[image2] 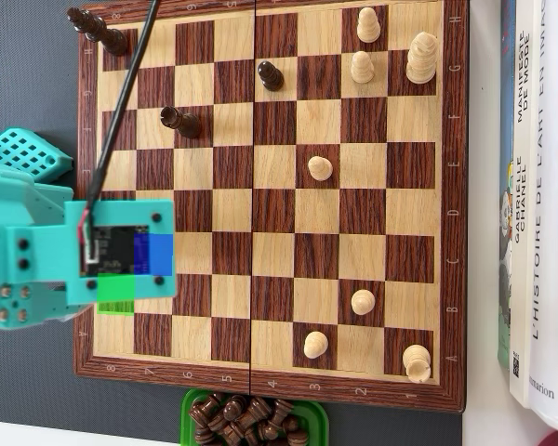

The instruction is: Play chess

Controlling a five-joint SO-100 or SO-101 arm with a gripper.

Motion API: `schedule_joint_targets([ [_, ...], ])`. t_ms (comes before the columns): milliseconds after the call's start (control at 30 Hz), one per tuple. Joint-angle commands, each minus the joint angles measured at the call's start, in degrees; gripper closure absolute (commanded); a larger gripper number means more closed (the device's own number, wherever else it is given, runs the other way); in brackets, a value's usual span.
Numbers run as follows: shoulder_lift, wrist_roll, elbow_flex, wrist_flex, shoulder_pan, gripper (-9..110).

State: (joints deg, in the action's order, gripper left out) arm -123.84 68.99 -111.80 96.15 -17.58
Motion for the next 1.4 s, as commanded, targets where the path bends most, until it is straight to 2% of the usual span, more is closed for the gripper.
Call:
schedule_joint_targets([
  [0, 0.9, 0.1, 0.4, 1.5, -0.1, 85],
  [1367, 15.7, 0.5, 0.4, -1.4, 0.2, 85],
])
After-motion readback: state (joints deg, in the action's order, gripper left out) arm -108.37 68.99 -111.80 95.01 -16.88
